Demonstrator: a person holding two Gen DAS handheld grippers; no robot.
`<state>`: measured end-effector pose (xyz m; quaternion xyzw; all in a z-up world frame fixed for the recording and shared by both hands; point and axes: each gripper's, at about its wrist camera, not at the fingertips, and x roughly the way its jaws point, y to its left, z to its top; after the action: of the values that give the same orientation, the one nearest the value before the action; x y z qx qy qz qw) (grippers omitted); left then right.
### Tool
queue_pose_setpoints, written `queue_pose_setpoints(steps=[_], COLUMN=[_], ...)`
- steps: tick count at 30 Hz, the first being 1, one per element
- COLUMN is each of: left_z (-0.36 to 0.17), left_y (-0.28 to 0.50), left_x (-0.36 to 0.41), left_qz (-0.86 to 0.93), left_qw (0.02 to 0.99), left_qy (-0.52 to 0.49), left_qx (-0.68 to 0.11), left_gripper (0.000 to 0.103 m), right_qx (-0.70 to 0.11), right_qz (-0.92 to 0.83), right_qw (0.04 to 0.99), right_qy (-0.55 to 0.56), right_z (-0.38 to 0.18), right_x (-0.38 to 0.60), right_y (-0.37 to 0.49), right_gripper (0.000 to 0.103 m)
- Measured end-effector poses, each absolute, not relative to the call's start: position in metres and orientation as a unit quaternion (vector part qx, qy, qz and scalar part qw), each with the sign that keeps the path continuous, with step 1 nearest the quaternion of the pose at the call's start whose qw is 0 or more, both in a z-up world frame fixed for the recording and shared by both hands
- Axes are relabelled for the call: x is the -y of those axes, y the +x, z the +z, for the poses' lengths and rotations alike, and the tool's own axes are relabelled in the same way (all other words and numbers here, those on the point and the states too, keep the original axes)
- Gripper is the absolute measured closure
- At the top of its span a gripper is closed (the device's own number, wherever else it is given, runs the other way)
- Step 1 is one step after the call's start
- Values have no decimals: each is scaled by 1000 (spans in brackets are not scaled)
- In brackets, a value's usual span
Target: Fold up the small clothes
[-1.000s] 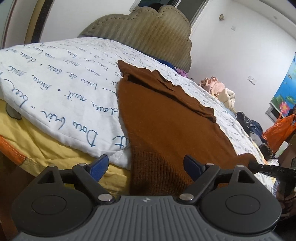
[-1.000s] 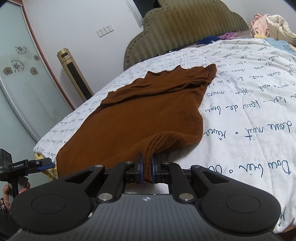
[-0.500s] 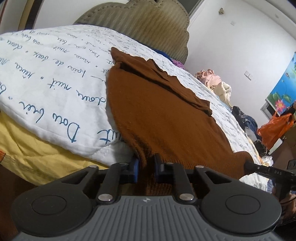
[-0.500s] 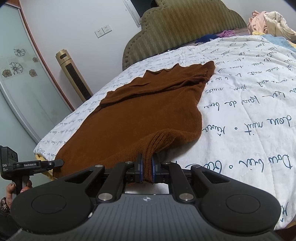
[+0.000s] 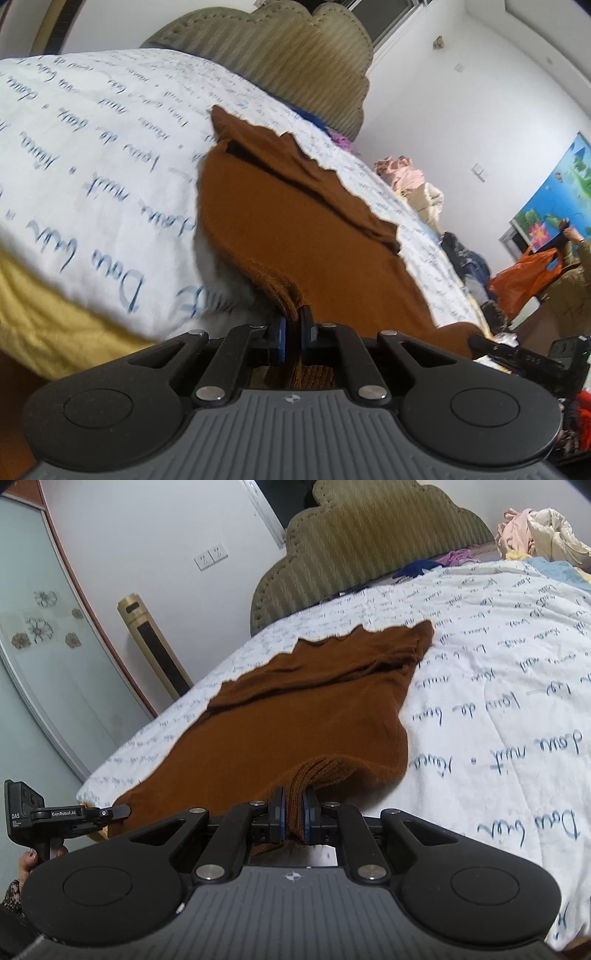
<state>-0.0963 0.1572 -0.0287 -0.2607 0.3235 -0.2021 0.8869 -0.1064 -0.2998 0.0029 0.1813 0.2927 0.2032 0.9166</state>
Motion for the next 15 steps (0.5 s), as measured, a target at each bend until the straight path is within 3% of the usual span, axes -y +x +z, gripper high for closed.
queue_pose_setpoints(steps=[15], left_z=[12], left_y=[27], left_x=[-143], left_qz=[-207], left_qw=[882], left_qy=[-294], left_qx=[-304], left_gripper=[97], right_qx=[-233], right_qz=[139], right_qw=[939], right_qy=[213], right_z=[49], right_x=[313], right_y=[-17], right_gripper=[92])
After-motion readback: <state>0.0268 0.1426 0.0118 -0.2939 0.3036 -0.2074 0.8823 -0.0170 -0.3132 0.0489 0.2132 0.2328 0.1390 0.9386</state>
